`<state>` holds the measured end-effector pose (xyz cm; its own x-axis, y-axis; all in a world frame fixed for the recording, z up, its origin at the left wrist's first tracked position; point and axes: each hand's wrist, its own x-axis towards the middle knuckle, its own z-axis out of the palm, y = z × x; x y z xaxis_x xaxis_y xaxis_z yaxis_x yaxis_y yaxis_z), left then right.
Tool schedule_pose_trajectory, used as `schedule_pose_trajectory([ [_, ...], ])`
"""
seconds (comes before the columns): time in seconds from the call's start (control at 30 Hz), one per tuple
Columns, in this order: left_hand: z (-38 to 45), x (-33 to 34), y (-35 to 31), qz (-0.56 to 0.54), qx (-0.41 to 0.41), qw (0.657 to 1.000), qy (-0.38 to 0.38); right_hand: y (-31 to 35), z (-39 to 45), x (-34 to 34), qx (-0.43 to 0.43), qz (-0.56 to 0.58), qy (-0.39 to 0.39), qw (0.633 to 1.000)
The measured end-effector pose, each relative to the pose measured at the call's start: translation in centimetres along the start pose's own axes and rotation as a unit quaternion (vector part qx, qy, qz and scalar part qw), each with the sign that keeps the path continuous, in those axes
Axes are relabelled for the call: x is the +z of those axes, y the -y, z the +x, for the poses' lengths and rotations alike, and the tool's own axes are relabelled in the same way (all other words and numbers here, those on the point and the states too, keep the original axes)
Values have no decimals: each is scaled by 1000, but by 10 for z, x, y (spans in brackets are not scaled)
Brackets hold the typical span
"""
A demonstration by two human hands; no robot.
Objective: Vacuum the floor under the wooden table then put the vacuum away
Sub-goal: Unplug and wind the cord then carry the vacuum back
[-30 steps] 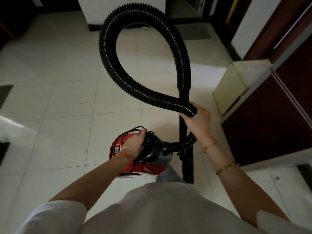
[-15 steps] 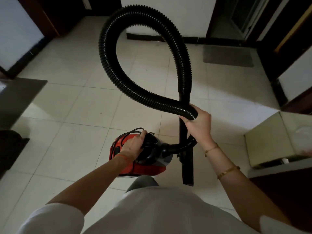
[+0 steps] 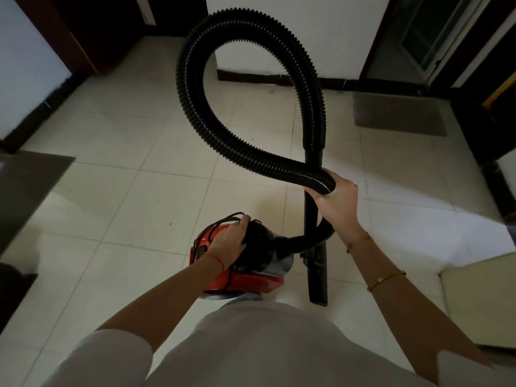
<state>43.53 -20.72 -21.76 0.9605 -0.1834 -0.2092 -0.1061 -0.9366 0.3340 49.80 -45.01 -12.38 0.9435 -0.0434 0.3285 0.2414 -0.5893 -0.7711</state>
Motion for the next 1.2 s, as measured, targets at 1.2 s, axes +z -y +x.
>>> schedule_pose_trajectory([
  [1.2,708,-253,203,8,2,999,-33,-103,729,283,33,33,35,998],
])
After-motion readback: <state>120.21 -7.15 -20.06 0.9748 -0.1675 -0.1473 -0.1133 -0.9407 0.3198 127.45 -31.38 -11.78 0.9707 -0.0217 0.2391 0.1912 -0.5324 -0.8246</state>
